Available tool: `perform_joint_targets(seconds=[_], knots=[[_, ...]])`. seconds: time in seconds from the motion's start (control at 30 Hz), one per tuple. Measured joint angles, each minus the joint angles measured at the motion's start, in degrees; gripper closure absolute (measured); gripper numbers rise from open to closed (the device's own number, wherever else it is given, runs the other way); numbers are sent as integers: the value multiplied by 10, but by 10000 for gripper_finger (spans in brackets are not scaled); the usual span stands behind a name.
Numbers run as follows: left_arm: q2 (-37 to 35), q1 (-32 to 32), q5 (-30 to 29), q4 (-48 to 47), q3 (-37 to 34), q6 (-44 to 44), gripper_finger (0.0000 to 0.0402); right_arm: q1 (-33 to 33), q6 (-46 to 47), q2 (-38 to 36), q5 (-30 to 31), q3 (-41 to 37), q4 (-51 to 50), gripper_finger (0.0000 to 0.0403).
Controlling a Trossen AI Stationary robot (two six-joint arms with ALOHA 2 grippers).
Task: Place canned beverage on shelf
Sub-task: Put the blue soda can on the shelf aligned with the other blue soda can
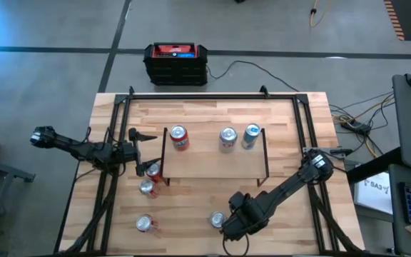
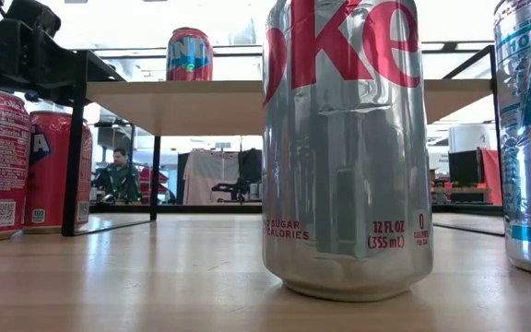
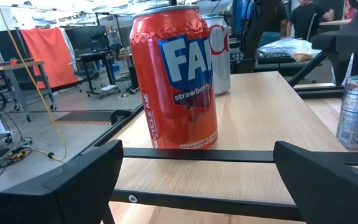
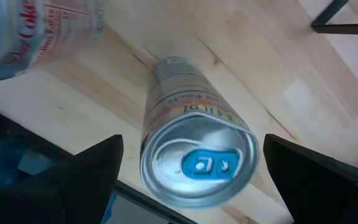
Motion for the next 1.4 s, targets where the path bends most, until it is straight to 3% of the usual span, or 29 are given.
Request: perform_joint_targets(seconds=[0.37, 0.73, 1.07, 1.4], knots=[[0, 0, 0, 0, 0, 0, 2, 0, 22, -2, 7, -46, 48, 41], [0, 0, 0, 0, 0, 0, 2, 2, 51, -2, 19, -52, 72, 177], [0, 0, 0, 0, 0, 0, 2, 16, 86, -13, 20, -53, 76, 180], [0, 0, 0, 0, 0, 0, 2, 37, 135, -88, 57, -42, 53, 166]])
